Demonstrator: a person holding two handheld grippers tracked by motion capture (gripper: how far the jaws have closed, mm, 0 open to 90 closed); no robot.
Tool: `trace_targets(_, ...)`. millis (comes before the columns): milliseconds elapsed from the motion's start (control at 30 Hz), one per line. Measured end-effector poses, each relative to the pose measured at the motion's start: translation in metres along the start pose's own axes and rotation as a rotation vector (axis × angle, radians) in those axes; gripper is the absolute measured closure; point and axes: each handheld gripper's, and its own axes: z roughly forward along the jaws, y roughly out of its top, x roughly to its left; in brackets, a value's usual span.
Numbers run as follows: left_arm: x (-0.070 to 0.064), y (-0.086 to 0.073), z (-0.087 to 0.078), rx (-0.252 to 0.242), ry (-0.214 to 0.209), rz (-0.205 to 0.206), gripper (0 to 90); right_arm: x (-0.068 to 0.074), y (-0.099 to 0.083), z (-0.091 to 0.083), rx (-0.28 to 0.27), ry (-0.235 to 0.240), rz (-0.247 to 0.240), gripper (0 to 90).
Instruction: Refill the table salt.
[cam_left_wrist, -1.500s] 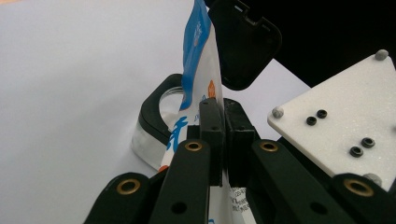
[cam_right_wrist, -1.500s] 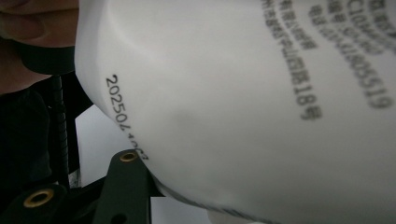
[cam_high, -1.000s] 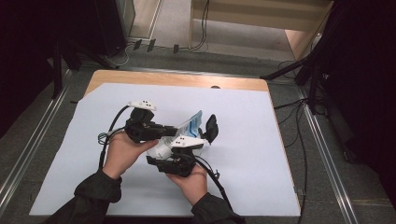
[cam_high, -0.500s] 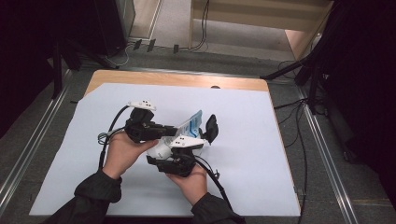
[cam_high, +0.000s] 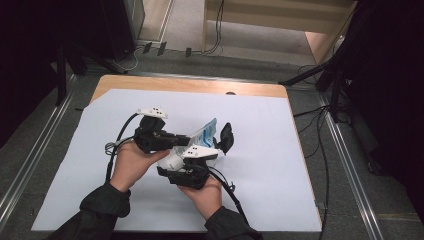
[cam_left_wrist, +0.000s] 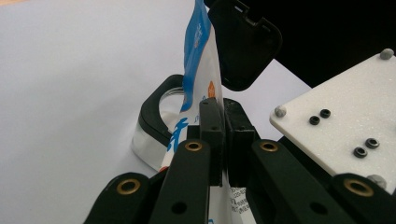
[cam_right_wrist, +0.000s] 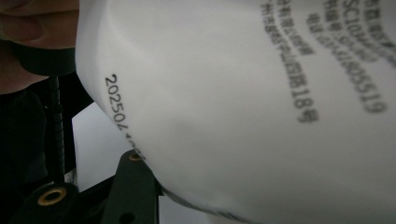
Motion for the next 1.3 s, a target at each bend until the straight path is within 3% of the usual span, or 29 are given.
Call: trace_targets(1300,-0.0032,0.0016,-0.0028,-0.021,0.011,0.007,89.8,0.0009,0.0010,-0.0009,-0.019,0.011,0.007,57.9)
